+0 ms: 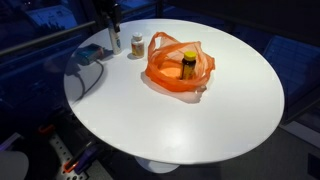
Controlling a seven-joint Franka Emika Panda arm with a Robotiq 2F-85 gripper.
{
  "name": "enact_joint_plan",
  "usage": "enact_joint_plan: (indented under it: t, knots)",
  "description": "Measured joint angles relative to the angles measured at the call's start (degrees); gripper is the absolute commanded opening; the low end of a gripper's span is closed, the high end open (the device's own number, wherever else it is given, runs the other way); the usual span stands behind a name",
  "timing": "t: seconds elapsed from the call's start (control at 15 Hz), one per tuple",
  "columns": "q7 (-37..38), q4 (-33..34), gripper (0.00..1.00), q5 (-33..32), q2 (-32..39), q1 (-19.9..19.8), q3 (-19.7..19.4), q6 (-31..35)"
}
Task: Pick up the longer white container and put it in the orange plastic
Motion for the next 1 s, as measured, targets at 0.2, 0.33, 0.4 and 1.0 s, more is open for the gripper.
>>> enact_joint_plan:
  t: [0.2,0.33,0.4,1.0]
  knots:
    - [0.00,0.37,0.18,-0.08,0.07,0.34,-0.65,-0.12]
    - [0.00,0.65,0.11,-0.08,-0.24,0.38,-0.94,-0.43]
    - [0.00,0.86,0.11,-0.08,-0.48,0.38,-1.10,-0.79]
    - [-0.14,2.20,0.11,0.37,-8.65,-0.20,-2.67,-6.15]
